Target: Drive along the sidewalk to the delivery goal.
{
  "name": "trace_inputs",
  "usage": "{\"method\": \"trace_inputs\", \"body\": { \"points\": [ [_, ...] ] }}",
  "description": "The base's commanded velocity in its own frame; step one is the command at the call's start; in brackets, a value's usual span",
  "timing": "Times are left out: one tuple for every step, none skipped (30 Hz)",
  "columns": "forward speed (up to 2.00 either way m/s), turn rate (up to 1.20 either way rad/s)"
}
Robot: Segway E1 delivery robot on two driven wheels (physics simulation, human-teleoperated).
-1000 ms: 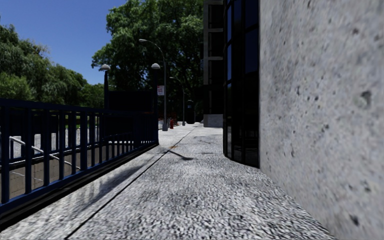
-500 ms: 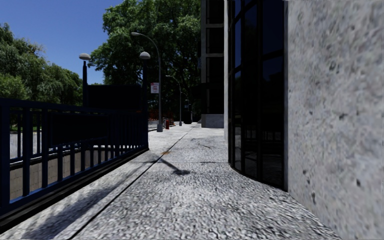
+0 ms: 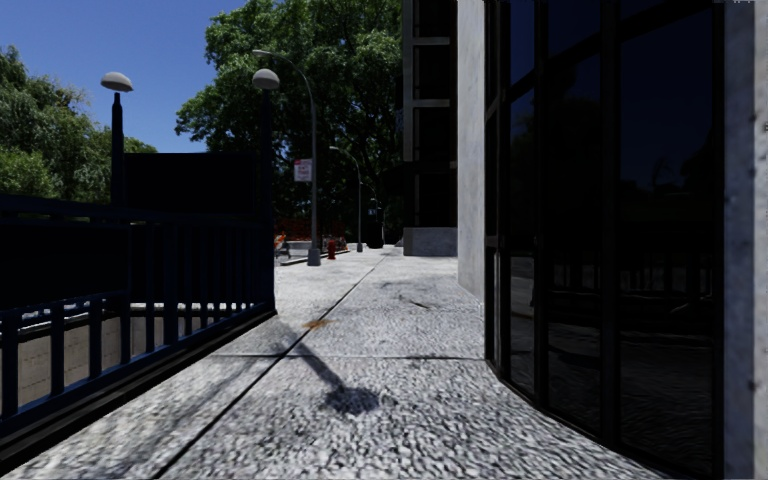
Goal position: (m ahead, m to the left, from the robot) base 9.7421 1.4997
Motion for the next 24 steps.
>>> {"method": "trace_inputs", "body": {
  "points": [
    [2.00, 0.00],
    [2.00, 0.00],
    [2.00, 0.00],
    [2.00, 0.00],
    [2.00, 0.00],
    [2.00, 0.00],
    [2.00, 0.00],
    [2.00, 0.00],
    [2.00, 0.00],
    [2.00, 0.00],
    [2.00, 0.00],
    [2.00, 0.00],
    [2.00, 0.00],
    [2.00, 0.00],
    [2.00, 0.00],
    [2.00, 0.00],
    [2.00, 0.00],
    [2.00, 0.00],
    [2.00, 0.00],
    [2.00, 0.00],
    [2.00, 0.00],
    [2.00, 0.00],
    [2.00, 0.00],
    [2.00, 0.00]
  ]
}}
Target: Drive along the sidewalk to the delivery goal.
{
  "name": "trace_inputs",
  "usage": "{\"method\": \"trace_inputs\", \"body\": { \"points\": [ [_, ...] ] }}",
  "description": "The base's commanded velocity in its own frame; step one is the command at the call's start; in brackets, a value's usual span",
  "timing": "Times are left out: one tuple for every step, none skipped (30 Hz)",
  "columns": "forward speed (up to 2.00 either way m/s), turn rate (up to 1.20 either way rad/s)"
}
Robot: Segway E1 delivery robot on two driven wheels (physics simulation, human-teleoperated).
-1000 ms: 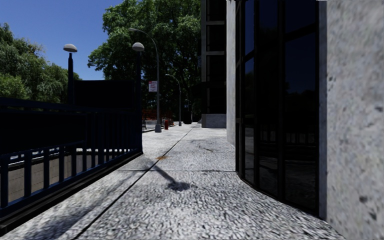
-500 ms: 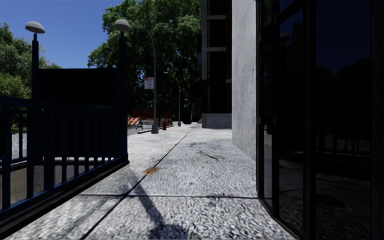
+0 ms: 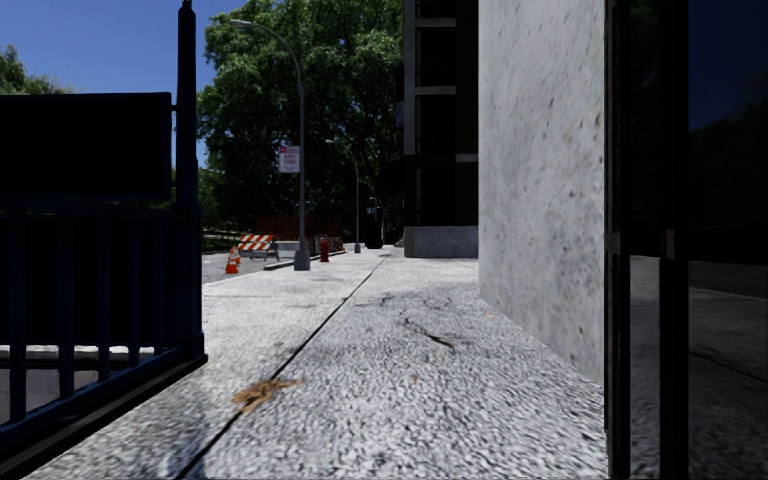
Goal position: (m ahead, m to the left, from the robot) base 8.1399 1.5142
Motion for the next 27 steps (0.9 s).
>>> {"method": "trace_inputs", "body": {
  "points": [
    [2.00, 0.00],
    [2.00, 0.00],
    [2.00, 0.00],
    [2.00, 0.00],
    [2.00, 0.00],
    [2.00, 0.00],
    [2.00, 0.00],
    [2.00, 0.00],
    [2.00, 0.00],
    [2.00, 0.00],
    [2.00, 0.00],
    [2.00, 0.00],
    [2.00, 0.00],
    [2.00, 0.00],
    [2.00, 0.00],
    [2.00, 0.00],
    [2.00, 0.00],
    [2.00, 0.00],
    [2.00, 0.00],
    [2.00, 0.00],
    [2.00, 0.00],
    [2.00, 0.00],
    [2.00, 0.00],
    [2.00, 0.00],
    [2.00, 0.00],
    [2.00, 0.00],
    [2.00, 0.00]
  ]
}}
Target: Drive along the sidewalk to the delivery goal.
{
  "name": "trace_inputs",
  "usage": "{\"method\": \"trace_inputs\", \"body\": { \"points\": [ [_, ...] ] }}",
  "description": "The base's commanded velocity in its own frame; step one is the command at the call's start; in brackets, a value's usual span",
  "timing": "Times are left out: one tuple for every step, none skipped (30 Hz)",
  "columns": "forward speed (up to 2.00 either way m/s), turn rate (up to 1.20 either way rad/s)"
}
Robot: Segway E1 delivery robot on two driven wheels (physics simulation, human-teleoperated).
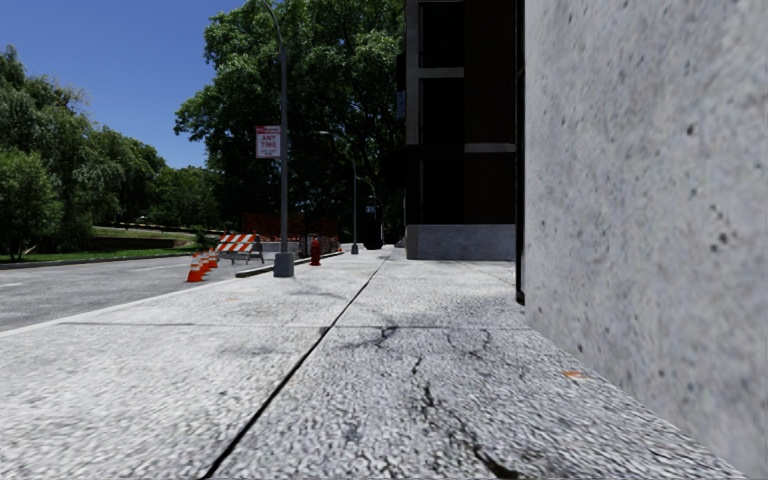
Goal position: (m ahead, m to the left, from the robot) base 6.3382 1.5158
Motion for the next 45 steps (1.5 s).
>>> {"method": "trace_inputs", "body": {
  "points": [
    [2.00, 0.00],
    [2.00, 0.00],
    [2.00, 0.01],
    [2.00, 0.11],
    [2.00, 0.17],
    [2.00, 0.17],
    [2.00, 0.21],
    [2.00, 0.25],
    [2.00, 0.26],
    [2.00, 0.26],
    [2.00, 0.27],
    [2.00, 0.27],
    [2.00, 0.27],
    [2.00, 0.27],
    [2.00, 0.27],
    [2.00, 0.27],
    [2.00, 0.27],
    [2.00, 0.27],
    [2.00, 0.27],
    [2.00, 0.27],
    [2.00, 0.31],
    [2.00, 0.31],
    [2.00, 0.33],
    [2.00, 0.34],
    [2.00, 0.34],
    [2.00, 0.34],
    [2.00, 0.34],
    [2.00, 0.34],
    [2.00, 0.34],
    [2.00, 0.34],
    [2.00, 0.34],
    [2.00, 0.34],
    [2.00, 0.34],
    [2.00, 0.34],
    [2.00, 0.34],
    [2.00, 0.34],
    [2.00, 0.34],
    [2.00, 0.34],
    [2.00, 0.34],
    [2.00, 0.34],
    [2.00, 0.34],
    [2.00, 0.34],
    [2.00, 0.35],
    [2.00, 0.35],
    [2.00, 0.36]
  ]
}}
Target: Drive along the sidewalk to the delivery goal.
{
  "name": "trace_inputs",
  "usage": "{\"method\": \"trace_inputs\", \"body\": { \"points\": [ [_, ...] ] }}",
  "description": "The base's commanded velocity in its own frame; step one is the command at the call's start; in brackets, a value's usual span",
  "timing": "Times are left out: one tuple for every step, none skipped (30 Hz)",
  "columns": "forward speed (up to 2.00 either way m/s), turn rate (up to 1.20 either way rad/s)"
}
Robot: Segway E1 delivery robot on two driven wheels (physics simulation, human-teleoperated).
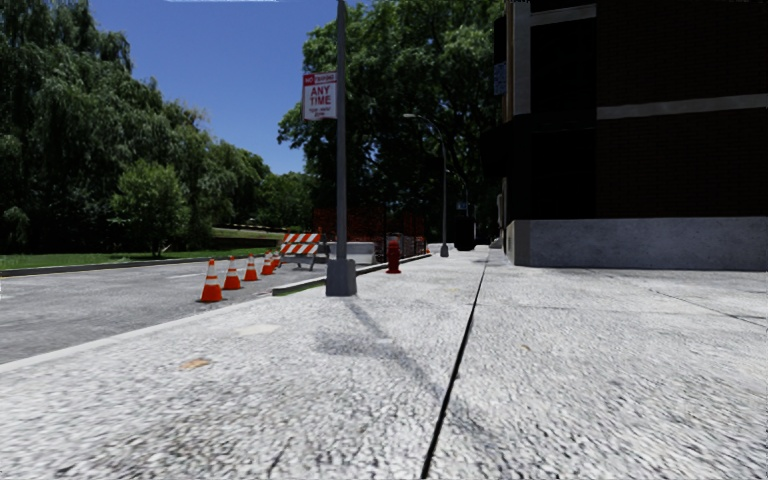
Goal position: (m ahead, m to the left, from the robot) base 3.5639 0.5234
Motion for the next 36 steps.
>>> {"method": "trace_inputs", "body": {
  "points": [
    [2.00, 0.36],
    [2.00, 0.38],
    [2.00, 0.39],
    [2.00, 0.39],
    [2.00, 0.39],
    [2.00, 0.40],
    [2.00, 0.40],
    [2.00, 0.40],
    [2.00, 0.40],
    [2.00, 0.40],
    [1.98, 0.40],
    [1.93, 0.37],
    [1.93, 0.37],
    [1.92, 0.27],
    [1.88, 0.23],
    [1.85, 0.22],
    [1.85, 0.22],
    [1.79, 0.21],
    [1.73, 0.21],
    [1.66, 0.21],
    [1.64, 0.19],
    [1.64, 0.19],
    [1.63, 0.12],
    [1.61, 0.10],
    [1.61, 0.10],
    [1.60, 0.10],
    [1.60, 0.10],
    [1.58, 0.08],
    [1.56, 0.05],
    [1.55, 0.01],
    [1.55, 0.00],
    [1.55, 0.00],
    [1.55, 0.00],
    [1.55, 0.00],
    [1.55, 0.00],
    [1.55, 0.00]
  ]
}}
